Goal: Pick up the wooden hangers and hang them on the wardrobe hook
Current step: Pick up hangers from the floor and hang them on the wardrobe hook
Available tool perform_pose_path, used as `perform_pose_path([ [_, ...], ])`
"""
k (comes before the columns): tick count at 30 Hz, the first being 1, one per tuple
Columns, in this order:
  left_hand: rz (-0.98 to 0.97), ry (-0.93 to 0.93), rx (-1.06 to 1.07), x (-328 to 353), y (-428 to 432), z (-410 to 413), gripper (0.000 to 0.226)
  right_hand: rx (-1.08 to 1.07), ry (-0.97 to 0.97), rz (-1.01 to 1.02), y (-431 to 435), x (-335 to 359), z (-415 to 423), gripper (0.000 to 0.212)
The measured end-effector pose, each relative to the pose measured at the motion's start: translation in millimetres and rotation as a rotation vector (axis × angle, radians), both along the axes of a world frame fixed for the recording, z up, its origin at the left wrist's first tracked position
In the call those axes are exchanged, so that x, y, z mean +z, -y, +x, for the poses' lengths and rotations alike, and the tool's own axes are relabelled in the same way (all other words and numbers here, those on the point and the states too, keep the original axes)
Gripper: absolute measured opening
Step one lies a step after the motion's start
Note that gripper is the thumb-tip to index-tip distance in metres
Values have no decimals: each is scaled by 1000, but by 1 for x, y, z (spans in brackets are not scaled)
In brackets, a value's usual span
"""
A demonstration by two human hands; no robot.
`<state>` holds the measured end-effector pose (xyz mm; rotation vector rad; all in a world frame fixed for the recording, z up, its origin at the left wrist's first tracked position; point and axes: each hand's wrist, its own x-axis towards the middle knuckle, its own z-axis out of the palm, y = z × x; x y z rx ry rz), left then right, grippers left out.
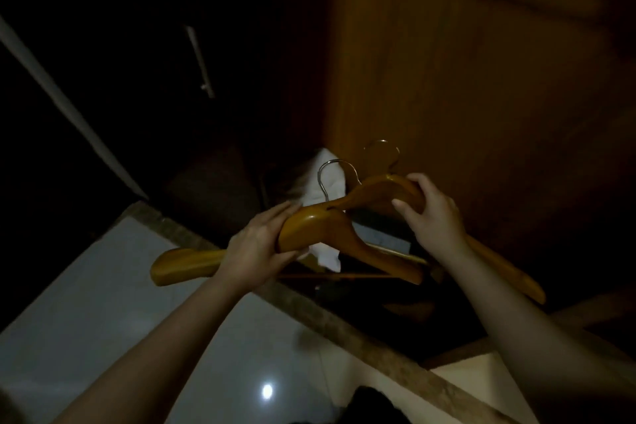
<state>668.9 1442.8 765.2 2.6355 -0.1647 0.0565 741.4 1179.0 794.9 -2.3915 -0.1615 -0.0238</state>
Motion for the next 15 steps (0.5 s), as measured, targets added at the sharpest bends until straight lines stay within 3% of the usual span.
perform_pose_path([
  [8,8,91,-256,98,46,123,84,-102,159,146,44,87,78,47],
  [15,74,303,-354,180,87,203,85,-124,416,253,77,173,141,50],
])
